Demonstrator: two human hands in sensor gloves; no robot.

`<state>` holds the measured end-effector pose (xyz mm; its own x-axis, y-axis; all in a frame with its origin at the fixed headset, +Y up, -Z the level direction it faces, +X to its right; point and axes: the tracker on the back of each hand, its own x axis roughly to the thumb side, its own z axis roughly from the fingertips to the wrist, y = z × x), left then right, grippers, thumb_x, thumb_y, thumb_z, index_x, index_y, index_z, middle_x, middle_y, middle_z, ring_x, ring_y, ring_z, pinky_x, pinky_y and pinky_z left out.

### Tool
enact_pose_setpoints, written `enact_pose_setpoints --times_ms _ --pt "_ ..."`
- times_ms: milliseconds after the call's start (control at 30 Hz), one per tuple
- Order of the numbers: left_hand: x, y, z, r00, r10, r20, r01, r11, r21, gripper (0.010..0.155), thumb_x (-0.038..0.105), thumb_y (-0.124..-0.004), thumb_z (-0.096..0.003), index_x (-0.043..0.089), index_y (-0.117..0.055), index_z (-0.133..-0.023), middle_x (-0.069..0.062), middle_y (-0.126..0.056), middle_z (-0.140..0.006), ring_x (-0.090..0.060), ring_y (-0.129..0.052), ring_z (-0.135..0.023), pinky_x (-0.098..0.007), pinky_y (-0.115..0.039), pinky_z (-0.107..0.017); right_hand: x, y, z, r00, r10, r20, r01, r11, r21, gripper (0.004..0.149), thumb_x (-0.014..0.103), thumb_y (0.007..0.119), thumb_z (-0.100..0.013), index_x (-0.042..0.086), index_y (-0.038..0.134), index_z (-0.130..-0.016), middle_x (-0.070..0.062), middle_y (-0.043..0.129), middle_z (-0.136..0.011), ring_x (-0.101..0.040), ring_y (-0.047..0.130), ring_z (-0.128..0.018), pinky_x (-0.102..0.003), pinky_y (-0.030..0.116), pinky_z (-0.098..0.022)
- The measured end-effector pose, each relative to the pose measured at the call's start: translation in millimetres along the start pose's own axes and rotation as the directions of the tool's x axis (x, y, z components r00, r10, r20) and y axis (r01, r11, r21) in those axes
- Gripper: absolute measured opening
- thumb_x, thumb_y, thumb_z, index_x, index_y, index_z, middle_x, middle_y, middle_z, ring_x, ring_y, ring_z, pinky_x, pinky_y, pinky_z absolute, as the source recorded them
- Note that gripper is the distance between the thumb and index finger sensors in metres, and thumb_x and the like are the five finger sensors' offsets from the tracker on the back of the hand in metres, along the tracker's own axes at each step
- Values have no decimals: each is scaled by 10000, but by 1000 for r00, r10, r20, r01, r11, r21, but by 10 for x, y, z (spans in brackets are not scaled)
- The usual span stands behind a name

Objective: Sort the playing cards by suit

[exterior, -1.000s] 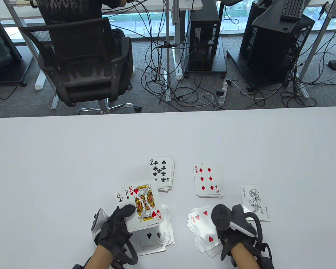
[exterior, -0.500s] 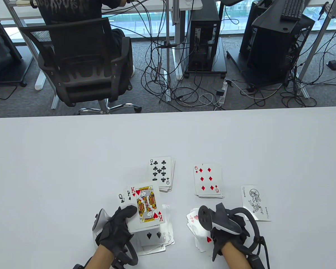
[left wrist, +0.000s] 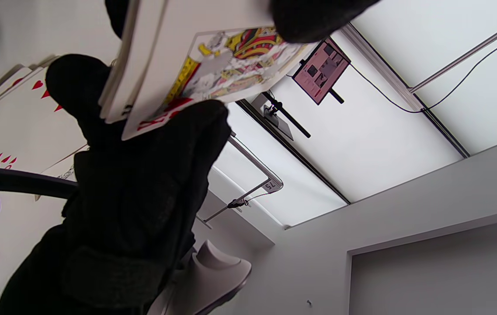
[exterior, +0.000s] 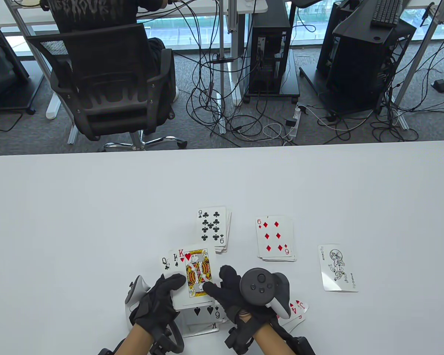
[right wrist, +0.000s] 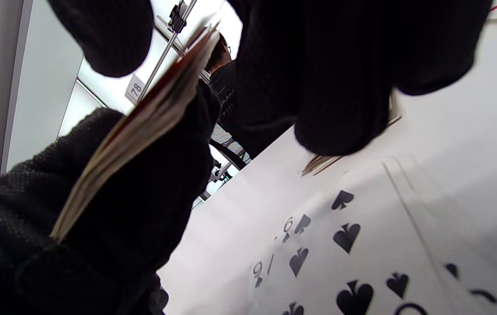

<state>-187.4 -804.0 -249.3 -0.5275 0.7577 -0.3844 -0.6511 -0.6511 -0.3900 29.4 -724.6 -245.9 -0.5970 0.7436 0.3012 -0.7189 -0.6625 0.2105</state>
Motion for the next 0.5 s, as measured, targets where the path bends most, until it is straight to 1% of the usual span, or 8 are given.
enact_pose_setpoints --times_ms 67,167,300,500 --pt "-1 -8 -1 1000 -4 -2 4 1000 -4 526 389 -630 -629 318 -373 -1082 55 -541 -1112 -199 -718 -985 -417 -644 -734 -11 25 3 999 40 6 -40 999 -36 715 407 736 -516 -219 587 -827 -155 883 -528 -371 951 -388 -573 782 -404" --pt "-7 12 -2 1000 -22 -7 22 1000 2 527 390 -629 -629 316 -372 -1082 53 -538 -1113 -200 -716 -986 -416 -643 -734 -55 24 20 1000 28 9 -27 994 -106 617 369 761 -498 -179 672 -766 -92 911 -438 -310 979 -306 -525 825 -359" --pt "-7 0 -1 1000 -23 -10 23 1000 5 525 389 -630 -628 316 -374 -1081 51 -537 -1113 -203 -710 -987 -416 -640 -735 -114 3 37 1000 -20 -6 18 988 -153 511 310 771 -488 -152 741 -705 -58 930 -361 -273 991 -240 -500 847 -323" --pt "-21 7 -2 1000 -24 -16 24 1000 2 521 385 -632 -627 314 -383 -1079 53 -547 -1109 -200 -720 -983 -416 -644 -733 -130 -62 82 999 -34 6 35 979 -202 424 238 767 -489 -142 769 -676 -51 937 -333 -261 994 -219 -492 854 -317"
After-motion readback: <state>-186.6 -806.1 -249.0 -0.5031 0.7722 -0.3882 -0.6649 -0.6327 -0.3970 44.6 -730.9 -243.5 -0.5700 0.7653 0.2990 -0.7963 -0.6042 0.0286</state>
